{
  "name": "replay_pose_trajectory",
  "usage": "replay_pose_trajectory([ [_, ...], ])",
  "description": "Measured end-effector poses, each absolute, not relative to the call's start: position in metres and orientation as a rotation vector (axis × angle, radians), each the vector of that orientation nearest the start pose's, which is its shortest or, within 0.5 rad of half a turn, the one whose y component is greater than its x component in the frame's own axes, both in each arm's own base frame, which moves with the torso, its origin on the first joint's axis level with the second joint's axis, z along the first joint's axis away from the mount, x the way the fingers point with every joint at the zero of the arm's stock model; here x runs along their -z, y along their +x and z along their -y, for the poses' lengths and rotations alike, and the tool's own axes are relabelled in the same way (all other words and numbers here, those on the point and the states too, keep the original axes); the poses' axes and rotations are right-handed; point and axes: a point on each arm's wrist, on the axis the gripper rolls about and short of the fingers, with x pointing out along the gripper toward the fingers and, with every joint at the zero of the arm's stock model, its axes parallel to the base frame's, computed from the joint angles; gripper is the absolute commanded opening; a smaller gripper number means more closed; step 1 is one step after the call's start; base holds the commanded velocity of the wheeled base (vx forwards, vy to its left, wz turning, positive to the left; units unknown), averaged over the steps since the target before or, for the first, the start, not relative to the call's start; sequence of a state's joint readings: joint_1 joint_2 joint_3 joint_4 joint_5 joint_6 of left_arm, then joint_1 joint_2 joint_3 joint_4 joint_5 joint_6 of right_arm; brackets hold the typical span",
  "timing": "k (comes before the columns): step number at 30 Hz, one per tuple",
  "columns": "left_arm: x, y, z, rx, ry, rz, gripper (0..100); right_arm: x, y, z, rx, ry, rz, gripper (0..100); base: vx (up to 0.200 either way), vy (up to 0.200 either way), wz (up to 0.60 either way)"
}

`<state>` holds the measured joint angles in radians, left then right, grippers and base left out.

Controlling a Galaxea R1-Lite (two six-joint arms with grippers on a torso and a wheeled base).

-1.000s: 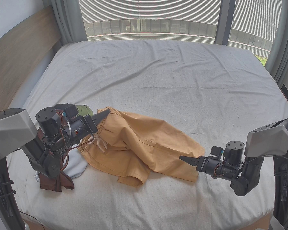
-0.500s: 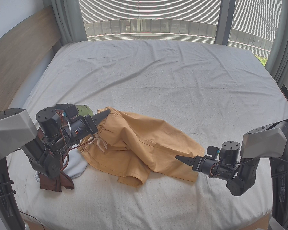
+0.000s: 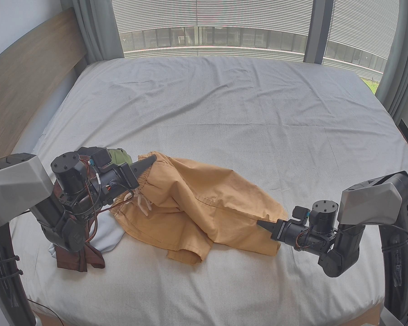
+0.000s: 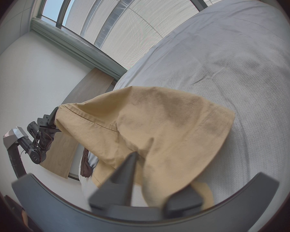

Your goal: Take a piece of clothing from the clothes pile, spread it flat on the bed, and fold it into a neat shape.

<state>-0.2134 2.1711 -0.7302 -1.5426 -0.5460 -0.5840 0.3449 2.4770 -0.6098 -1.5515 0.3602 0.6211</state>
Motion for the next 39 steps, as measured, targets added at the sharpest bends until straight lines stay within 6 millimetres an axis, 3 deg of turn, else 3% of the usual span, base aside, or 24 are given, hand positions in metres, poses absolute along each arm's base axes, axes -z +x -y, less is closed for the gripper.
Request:
replay_pose_trajectory([
  [9, -0.095, 0.355, 0.089, 0.766, -0.537, -0.12, 0, 0.029, 0.331, -0.125, -0.576, 0.594, -0.507, 0, 0.0, 0.0, 0.0],
  [17, -0.099, 0.355, 0.089, 0.771, -0.535, -0.105, 0, -0.002, 0.333, -0.118, -0.585, 0.601, -0.423, 0, 0.0, 0.0, 0.0],
  [28, -0.122, 0.347, 0.091, 0.801, -0.525, -0.046, 0, -0.062, 0.31, -0.111, -0.65, 0.609, -0.314, 0, 0.0, 0.0, 0.0],
  [33, -0.133, 0.342, 0.091, 0.813, -0.52, -0.019, 0, -0.077, 0.303, -0.109, -0.675, 0.607, -0.279, 0, 0.0, 0.0, 0.0],
  [38, -0.136, 0.339, 0.092, 0.819, -0.518, -0.013, 0, -0.08, 0.299, -0.108, -0.708, 0.605, -0.292, 0, 0.0, 0.0, 0.0],
  [39, -0.136, 0.339, 0.093, 0.822, -0.518, -0.012, 0, -0.079, 0.298, -0.108, -0.716, 0.605, -0.298, 100, 0.0, 0.0, 0.0],
])
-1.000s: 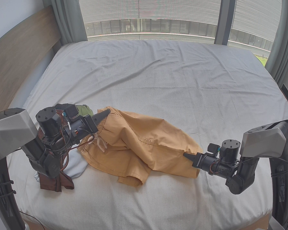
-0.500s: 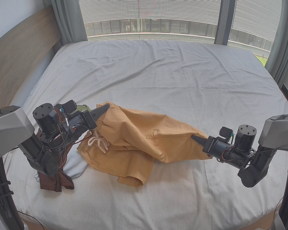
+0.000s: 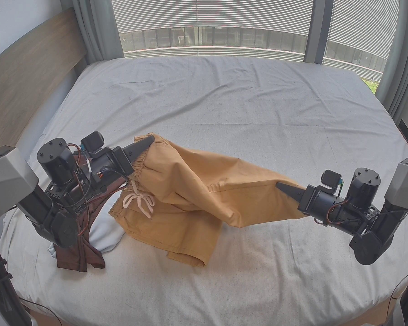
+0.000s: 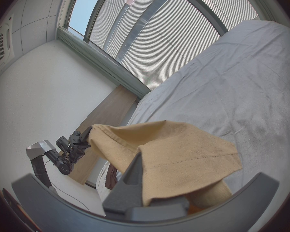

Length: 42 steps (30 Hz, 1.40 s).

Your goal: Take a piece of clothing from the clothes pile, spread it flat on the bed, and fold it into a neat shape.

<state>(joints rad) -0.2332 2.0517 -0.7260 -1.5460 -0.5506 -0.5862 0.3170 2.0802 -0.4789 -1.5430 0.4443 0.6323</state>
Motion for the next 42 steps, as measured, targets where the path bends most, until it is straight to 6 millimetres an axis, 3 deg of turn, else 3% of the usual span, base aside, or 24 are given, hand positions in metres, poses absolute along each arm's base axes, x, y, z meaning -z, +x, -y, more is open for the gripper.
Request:
replay_pose_trajectory([
  [23, -0.138, 0.337, 0.097, 0.835, -0.517, -0.013, 0, -0.022, 0.305, -0.121, -0.706, 0.607, -0.477, 100, 0.0, 0.0, 0.0],
  [24, -0.138, 0.337, 0.097, 0.836, -0.517, -0.013, 0, -0.021, 0.305, -0.121, -0.705, 0.608, -0.48, 0, 0.0, 0.0, 0.0],
  [42, -0.137, 0.337, 0.097, 0.835, -0.518, -0.015, 0, -0.021, 0.308, -0.115, -0.688, 0.604, -0.469, 0, 0.0, 0.0, 0.0],
])
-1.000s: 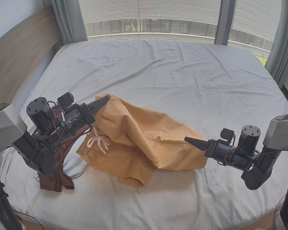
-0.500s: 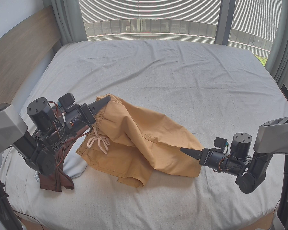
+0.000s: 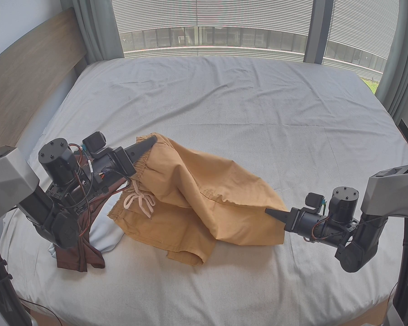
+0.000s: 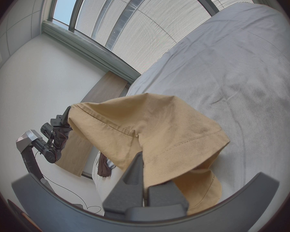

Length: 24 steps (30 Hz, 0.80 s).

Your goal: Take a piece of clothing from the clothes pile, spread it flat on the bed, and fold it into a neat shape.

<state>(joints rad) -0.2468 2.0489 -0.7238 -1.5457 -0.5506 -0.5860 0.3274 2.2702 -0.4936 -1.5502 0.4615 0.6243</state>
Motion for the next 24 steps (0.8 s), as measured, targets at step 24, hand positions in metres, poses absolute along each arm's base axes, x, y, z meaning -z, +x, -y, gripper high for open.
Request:
replay_pose_trajectory([
  [24, -0.14, 0.326, 0.095, 0.835, -0.517, -0.022, 0, -0.111, 0.299, -0.075, -0.672, 0.598, -0.168, 0, 0.0, 0.0, 0.0],
])
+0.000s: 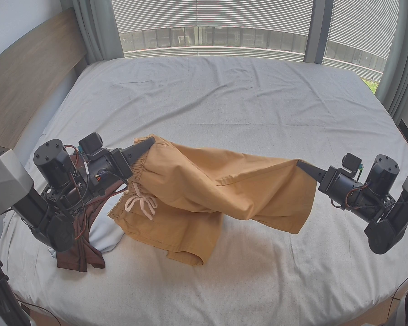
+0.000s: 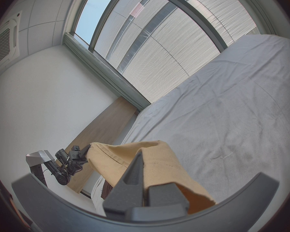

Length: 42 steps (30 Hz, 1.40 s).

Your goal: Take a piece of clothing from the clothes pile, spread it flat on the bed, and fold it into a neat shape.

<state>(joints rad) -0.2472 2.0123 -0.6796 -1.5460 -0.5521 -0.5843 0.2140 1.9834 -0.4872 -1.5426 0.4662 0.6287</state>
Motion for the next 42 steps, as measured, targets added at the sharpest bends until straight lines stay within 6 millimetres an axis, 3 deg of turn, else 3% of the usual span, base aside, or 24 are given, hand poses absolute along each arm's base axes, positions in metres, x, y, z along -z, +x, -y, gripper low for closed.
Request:
replay_pose_trajectory([
  [17, -0.142, 0.318, 0.092, 0.83, -0.519, -0.031, 0, -0.134, 0.3, -0.056, -0.638, 0.587, -0.068, 0, 0.0, 0.0, 0.0],
  [42, -0.142, 0.32, 0.087, 0.817, -0.519, -0.024, 0, -0.145, 0.307, -0.036, -0.586, 0.583, -0.002, 0, 0.0, 0.0, 0.0],
])
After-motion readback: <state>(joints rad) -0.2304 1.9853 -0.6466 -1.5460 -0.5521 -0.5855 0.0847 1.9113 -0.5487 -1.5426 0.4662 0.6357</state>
